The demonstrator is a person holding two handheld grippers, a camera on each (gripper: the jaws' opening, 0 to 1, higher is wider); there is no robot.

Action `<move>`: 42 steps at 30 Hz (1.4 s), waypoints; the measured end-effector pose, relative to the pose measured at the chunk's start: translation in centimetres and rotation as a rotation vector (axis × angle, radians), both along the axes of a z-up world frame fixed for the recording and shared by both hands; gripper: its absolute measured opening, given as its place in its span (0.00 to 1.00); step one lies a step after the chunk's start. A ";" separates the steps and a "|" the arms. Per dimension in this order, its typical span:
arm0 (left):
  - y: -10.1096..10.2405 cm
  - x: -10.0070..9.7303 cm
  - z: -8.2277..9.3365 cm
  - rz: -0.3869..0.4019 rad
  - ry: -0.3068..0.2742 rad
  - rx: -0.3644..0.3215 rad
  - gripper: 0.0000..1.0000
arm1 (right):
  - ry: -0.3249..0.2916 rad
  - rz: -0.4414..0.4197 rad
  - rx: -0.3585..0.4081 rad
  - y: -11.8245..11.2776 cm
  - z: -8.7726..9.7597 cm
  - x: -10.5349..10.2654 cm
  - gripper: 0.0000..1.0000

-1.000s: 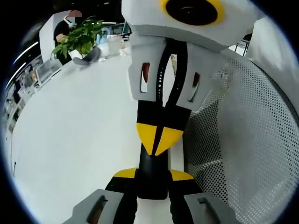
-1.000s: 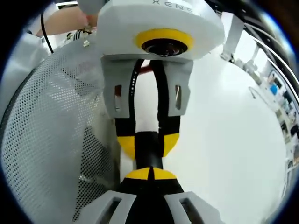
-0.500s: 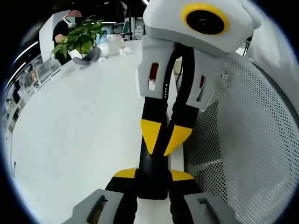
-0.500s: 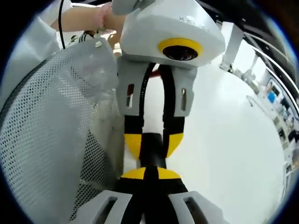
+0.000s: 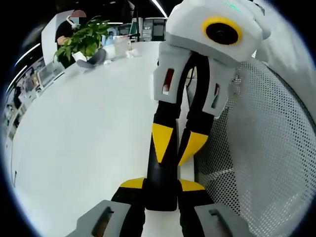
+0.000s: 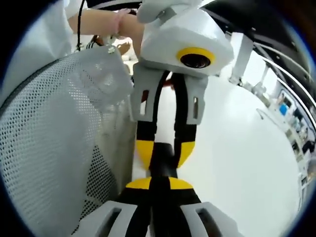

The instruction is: Press the specified remote control buttons in sequence, fully releasing each button before pressing the next.

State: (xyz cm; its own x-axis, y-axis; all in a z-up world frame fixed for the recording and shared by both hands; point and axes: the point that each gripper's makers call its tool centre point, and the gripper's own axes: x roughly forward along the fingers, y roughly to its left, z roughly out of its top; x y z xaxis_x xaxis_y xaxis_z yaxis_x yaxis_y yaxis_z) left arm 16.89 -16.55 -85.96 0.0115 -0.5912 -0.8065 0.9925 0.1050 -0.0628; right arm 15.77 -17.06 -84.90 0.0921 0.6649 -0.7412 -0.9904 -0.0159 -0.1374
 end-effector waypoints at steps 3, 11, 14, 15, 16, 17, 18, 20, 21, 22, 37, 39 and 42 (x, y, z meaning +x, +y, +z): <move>0.0 0.0 0.0 -0.001 0.000 0.001 0.24 | 0.027 -0.030 0.016 0.0 0.1 0.1 0.07; -0.1 -0.1 -0.1 -0.006 -0.015 0.011 0.24 | 0.037 -0.021 0.026 -0.1 0.1 0.0 0.07; -0.2 -0.1 -0.1 -0.009 -0.012 0.024 0.24 | 0.036 -0.017 0.019 -0.2 0.1 -0.2 0.11; -0.2 -0.1 -0.1 -0.004 -0.010 0.024 0.24 | 0.032 -0.014 0.017 -0.3 0.1 -0.3 0.12; -0.2 0.0 0.0 0.003 -0.010 0.021 0.24 | 0.030 -0.010 0.016 -0.3 0.1 -0.3 0.13; -0.2 0.0 0.0 0.009 -0.012 0.019 0.24 | 0.030 -0.007 0.015 -0.3 0.0 -0.3 0.13; -0.2 0.0 -0.1 0.018 -0.018 0.018 0.24 | 0.031 -0.006 0.015 -0.3 0.0 -0.3 0.13; -0.1 -0.1 -0.1 0.024 -0.030 0.013 0.24 | 0.036 -0.008 0.017 -0.3 0.1 -0.2 0.13; -0.2 0.0 -0.1 0.028 -0.031 0.011 0.24 | 0.035 -0.009 0.013 -0.4 0.0 -0.2 0.14; -0.1 0.0 -0.1 0.031 -0.032 0.008 0.24 | 0.033 -0.008 0.010 -0.5 0.0 -0.1 0.15; -0.2 0.0 -0.1 0.030 -0.042 -0.009 0.24 | 0.041 -0.081 -0.052 -2.4 -1.0 1.0 0.24; -0.2 0.0 -0.1 0.028 -0.044 -0.011 0.24 | 0.043 -0.088 -0.069 -2.7 -1.2 1.1 0.23; -0.1 0.0 -0.1 0.024 -0.045 -0.012 0.24 | 0.049 -0.096 -0.065 -2.8 -1.2 1.2 0.22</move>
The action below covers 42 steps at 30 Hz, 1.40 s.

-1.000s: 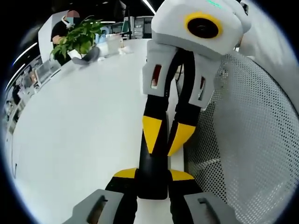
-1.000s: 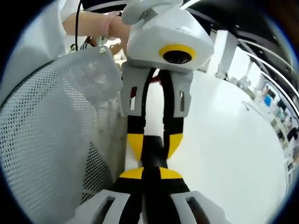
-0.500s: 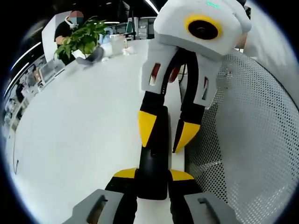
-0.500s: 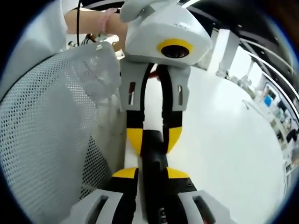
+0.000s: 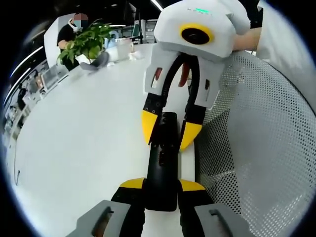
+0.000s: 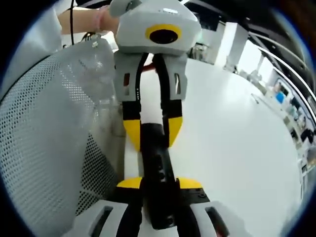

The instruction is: Press the specified remote control buttons in sequence, fully releasing each button before pressing the next.

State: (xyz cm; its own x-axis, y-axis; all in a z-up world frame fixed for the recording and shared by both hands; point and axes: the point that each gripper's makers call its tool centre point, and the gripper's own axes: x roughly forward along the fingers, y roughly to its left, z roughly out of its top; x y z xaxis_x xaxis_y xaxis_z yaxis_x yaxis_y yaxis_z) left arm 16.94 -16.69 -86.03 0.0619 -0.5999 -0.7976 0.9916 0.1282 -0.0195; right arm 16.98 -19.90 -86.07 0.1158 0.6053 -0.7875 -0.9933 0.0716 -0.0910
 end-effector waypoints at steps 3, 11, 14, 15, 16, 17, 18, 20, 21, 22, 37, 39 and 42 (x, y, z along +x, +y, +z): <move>0.0 0.0 0.0 -0.002 0.000 0.001 0.24 | 0.001 0.000 -0.002 -0.1 0.0 0.0 0.22; 0.0 0.0 0.0 -0.001 -0.002 -0.005 0.24 | -0.013 0.014 -0.027 -0.4 0.0 0.0 0.21; 0.0 0.0 0.0 0.000 -0.003 -0.007 0.24 | -0.009 0.012 -0.028 -0.4 0.0 0.0 0.21; 0.0 0.0 0.0 0.000 -0.004 -0.007 0.24 | -0.009 0.012 -0.028 -0.4 0.0 0.0 0.21; 0.0 0.0 0.0 0.001 -0.005 -0.007 0.24 | -0.009 0.012 -0.029 -0.4 0.0 0.0 0.21; 0.0 0.0 0.0 0.001 -0.005 -0.007 0.24 | -0.008 0.011 -0.028 -0.4 0.0 0.0 0.21; 0.0 0.0 0.0 0.001 -0.005 -0.006 0.24 | -0.006 0.009 -0.026 -0.4 0.0 0.0 0.21; 0.0 0.0 0.0 -0.002 -0.007 -0.003 0.24 | 0.005 -0.003 -0.015 -0.5 0.0 0.1 0.22; 0.0 0.0 0.0 -0.003 -0.007 -0.002 0.24 | 0.018 -0.019 -0.003 -0.5 0.0 0.1 0.22; 0.0 0.0 0.0 -0.003 -0.007 -0.002 0.24 | 0.022 -0.025 0.000 -0.6 0.0 0.2 0.22; -0.1 0.1 0.1 0.024 -0.020 -0.046 0.25 | 0.015 -0.013 -0.029 -0.5 -0.1 0.0 0.21; -0.1 0.2 0.1 0.057 -0.021 -0.053 0.25 | 0.018 -0.018 -0.026 -0.4 -0.1 0.0 0.21; -0.2 0.3 0.1 0.083 -0.021 -0.058 0.26 | 0.022 -0.022 -0.019 -0.4 -0.1 0.0 0.21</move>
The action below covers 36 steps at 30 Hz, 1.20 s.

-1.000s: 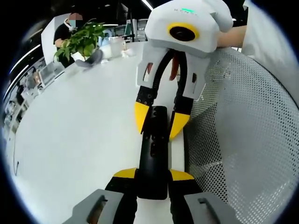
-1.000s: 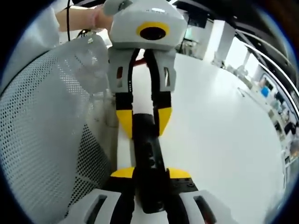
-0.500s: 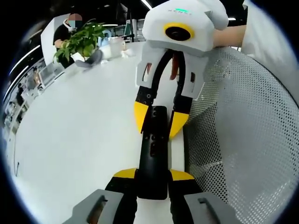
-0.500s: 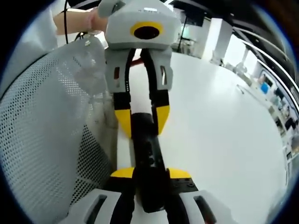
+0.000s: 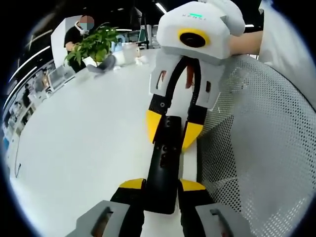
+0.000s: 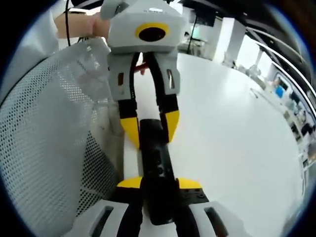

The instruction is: Press the specified remote control buttons in sequence, fully releasing each button before pressing the next.

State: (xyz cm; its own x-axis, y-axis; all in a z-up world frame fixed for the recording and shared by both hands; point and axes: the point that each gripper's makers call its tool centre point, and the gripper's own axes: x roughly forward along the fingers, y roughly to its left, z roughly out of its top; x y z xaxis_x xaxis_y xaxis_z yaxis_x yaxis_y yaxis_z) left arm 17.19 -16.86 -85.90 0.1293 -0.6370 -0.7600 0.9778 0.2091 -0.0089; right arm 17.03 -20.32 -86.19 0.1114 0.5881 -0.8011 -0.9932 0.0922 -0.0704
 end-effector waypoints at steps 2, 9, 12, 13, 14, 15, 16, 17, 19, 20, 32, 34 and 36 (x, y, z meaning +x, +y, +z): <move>0.0 0.0 0.0 0.012 0.003 0.002 0.28 | 0.000 -0.001 0.003 0.1 0.0 0.0 0.21; 0.9 0.5 0.3 0.061 -0.055 0.018 0.29 | -0.014 -0.005 0.010 0.3 0.0 0.3 0.21; 1.9 0.7 0.6 0.108 -0.045 0.017 0.30 | -0.011 -0.008 0.012 0.3 0.0 0.3 0.21; 2.1 0.9 0.9 0.121 -0.052 0.010 0.30 | -0.009 -0.010 0.014 0.3 0.0 0.3 0.21; 2.2 1.0 1.2 0.130 -0.052 0.001 0.31 | -0.007 -0.013 0.016 0.3 0.0 0.3 0.21; 2.2 1.1 1.5 0.150 -0.045 -0.014 0.32 | -0.006 -0.016 0.018 0.3 0.0 0.3 0.21; 2.4 1.2 1.8 0.158 -0.046 -0.017 0.32 | -0.006 -0.017 0.019 0.4 0.0 0.4 0.21; 2.7 1.6 2.2 0.179 -0.062 -0.016 0.32 | 0.000 -0.027 0.024 0.4 0.0 0.4 0.21; 3.2 2.1 2.9 0.206 -0.087 -0.020 0.31 | 0.005 -0.033 0.031 0.4 0.0 0.5 0.21; 3.4 2.2 3.1 0.217 -0.092 -0.023 0.31 | 0.006 -0.034 0.032 0.4 0.0 0.5 0.21; 5.3 3.6 7.5 0.390 -0.154 -0.176 0.40 | 0.015 -0.045 0.043 0.4 0.0 0.5 0.21; 5.7 4.0 8.4 0.414 -0.180 -0.202 0.42 | 0.015 -0.045 0.043 0.4 0.0 0.5 0.21; 6.2 4.5 9.4 0.453 -0.216 -0.243 0.45 | 0.015 -0.045 0.043 0.4 0.0 0.5 0.21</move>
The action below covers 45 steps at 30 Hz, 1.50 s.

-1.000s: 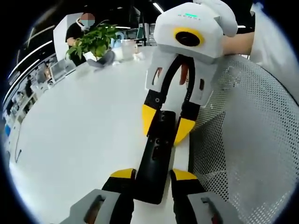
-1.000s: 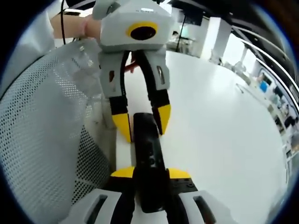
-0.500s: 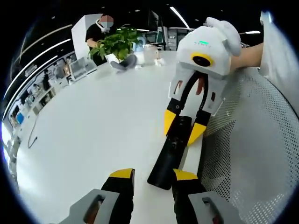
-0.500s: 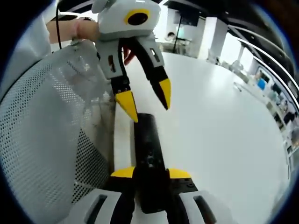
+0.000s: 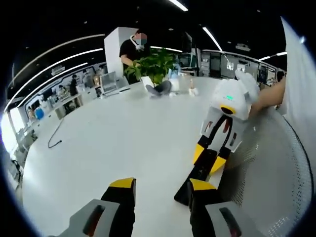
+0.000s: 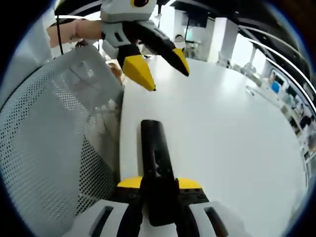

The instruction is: Press the specified remote control buttons in sequence, fully releasing each button before pressing the next.

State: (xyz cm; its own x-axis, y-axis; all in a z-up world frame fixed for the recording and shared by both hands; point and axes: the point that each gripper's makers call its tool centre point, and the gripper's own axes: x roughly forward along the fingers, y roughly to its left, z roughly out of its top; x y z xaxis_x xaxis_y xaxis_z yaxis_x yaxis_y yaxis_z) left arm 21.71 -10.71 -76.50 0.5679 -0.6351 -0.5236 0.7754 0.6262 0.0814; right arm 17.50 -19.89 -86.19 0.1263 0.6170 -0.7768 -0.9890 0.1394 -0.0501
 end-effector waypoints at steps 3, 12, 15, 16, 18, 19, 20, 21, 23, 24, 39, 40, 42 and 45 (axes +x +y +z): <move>0.6 0.2 0.6 0.010 -0.038 -0.019 0.47 | -0.001 0.000 0.000 0.0 0.0 0.0 0.21; 2.1 1.1 4.0 0.129 -0.124 -0.197 0.48 | 0.007 -0.009 0.004 0.1 0.0 0.1 0.21; 2.7 1.2 4.4 0.159 -0.134 -0.212 0.49 | 0.007 -0.010 0.005 0.1 -0.1 0.1 0.21; 2.8 1.2 4.5 0.166 -0.134 -0.216 0.50 | 0.007 -0.010 0.005 0.1 -0.1 0.1 0.21; 3.1 1.2 4.7 0.187 -0.140 -0.239 0.52 | 0.007 -0.010 0.005 0.1 -0.1 0.1 0.21; 3.3 1.2 4.8 0.201 -0.137 -0.254 0.54 | 0.007 -0.011 0.005 0.1 -0.1 0.1 0.21; 3.6 1.2 4.9 0.216 -0.138 -0.263 0.56 | 0.007 -0.011 0.005 0.1 -0.1 0.1 0.21; 3.7 1.2 4.9 0.223 -0.139 -0.270 0.57 | 0.007 -0.011 0.005 0.1 -0.1 0.1 0.21; 4.1 1.1 4.7 0.240 -0.130 -0.282 0.59 | 0.008 -0.012 0.007 0.1 -0.1 0.1 0.21; 4.2 1.1 4.7 0.246 -0.130 -0.284 0.61 | 0.008 -0.013 0.007 0.1 -0.1 0.1 0.21; 7.1 1.5 7.8 0.431 -0.241 -0.466 0.95 | 0.013 -0.018 0.016 0.1 -0.1 0.1 0.21; 7.1 1.5 7.8 0.436 -0.249 -0.463 0.97 | 0.014 -0.019 0.016 0.1 -0.1 0.1 0.21; 7.0 1.4 7.8 0.450 -0.268 -0.451 1.00 | 0.017 -0.022 0.018 0.1 -0.1 0.1 0.21; 7.4 1.5 8.0 0.473 -0.341 -0.368 1.00 | 0.023 -0.030 0.025 0.2 -0.1 0.2 0.22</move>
State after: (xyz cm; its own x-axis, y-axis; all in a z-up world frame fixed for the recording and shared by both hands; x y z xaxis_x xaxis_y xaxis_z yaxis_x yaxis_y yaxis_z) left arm 23.24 -3.30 -68.47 0.9225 -0.3807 -0.0638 0.3808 0.9246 -0.0104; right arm 17.66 -19.73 -86.24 0.1274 0.6327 -0.7639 -0.9852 0.1695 -0.0240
